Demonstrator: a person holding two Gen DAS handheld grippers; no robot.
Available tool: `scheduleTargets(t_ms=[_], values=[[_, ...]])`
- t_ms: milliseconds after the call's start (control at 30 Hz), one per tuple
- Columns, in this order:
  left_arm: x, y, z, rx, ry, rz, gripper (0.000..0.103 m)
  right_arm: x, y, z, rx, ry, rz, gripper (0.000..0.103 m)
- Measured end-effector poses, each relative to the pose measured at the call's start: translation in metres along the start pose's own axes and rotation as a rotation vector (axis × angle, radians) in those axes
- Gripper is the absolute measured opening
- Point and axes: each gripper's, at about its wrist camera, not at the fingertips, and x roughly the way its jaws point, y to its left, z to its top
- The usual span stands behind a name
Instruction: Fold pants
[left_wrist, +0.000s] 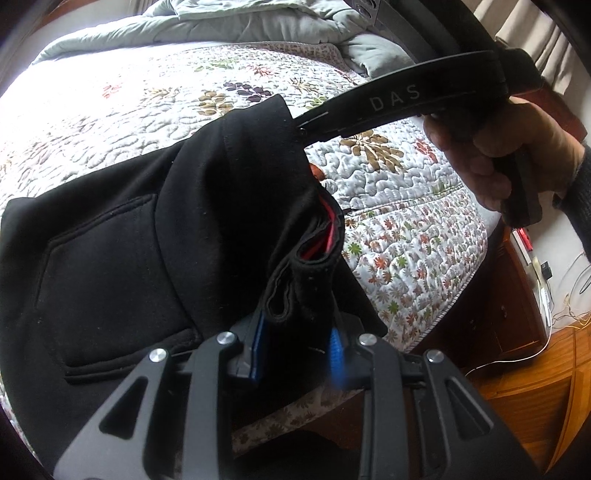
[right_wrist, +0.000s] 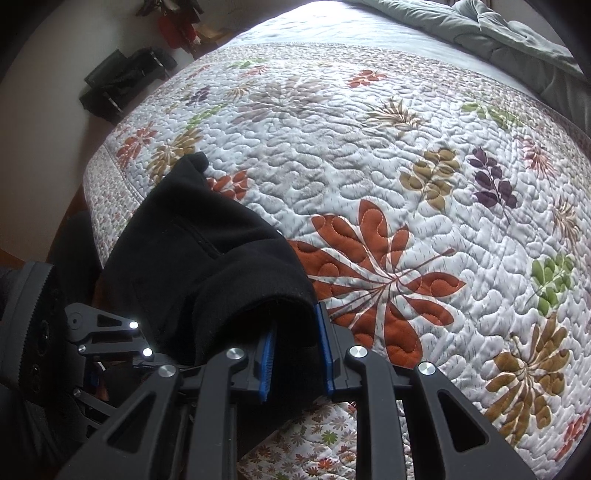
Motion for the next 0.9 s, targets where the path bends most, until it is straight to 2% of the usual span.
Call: scheduleTargets(t_ms=[200, 367, 433, 500, 567, 633, 667, 733, 800, 833, 900], values=[[0.004, 0.001, 0.000, -0.005, 0.014, 0.006, 0.028, 0.004, -0.006, -0.008, 0.031, -0.018, 0.012, 0.021], [0.003, 0.001, -0.002, 0.008, 0.020, -0.013, 0.034, 0.001, -0.006, -0.015, 0.070, -0.038, 0.015, 0.022], [0.001, 0.001, -0.004, 0.011, 0.020, -0.023, 0.037, 0.000, -0.009, -0.018, 0.104, -0.047, 0.019, 0.025], [-0.002, 0.003, -0.005, 0.007, 0.013, -0.046, 0.039, -0.002, -0.014, -0.024, 0.160, -0.051, 0.026, 0.032], [-0.008, 0.008, -0.008, -0.008, 0.003, -0.072, 0.042, -0.005, -0.020, -0.034, 0.224, -0.059, 0.037, 0.032], [-0.017, 0.015, -0.013, -0.034, 0.006, -0.112, 0.047, -0.012, -0.031, -0.051, 0.329, -0.098, 0.090, 0.035], [-0.025, 0.020, -0.017, -0.047, 0.003, -0.134, 0.049, -0.016, -0.036, -0.060, 0.375, -0.133, 0.120, 0.041], [-0.035, 0.027, -0.023, -0.061, 0.007, -0.161, 0.062, -0.024, -0.044, -0.083, 0.489, -0.211, 0.215, 0.051], [-0.049, 0.038, -0.031, -0.096, 0.003, -0.210, 0.069, -0.028, -0.048, -0.106, 0.608, -0.310, 0.343, 0.068], [-0.056, 0.043, -0.034, -0.110, -0.004, -0.226, 0.075, -0.026, -0.047, -0.115, 0.645, -0.352, 0.397, 0.071], [-0.071, 0.056, -0.040, -0.125, -0.031, -0.233, 0.081, -0.018, -0.040, -0.124, 0.676, -0.380, 0.440, 0.074]])
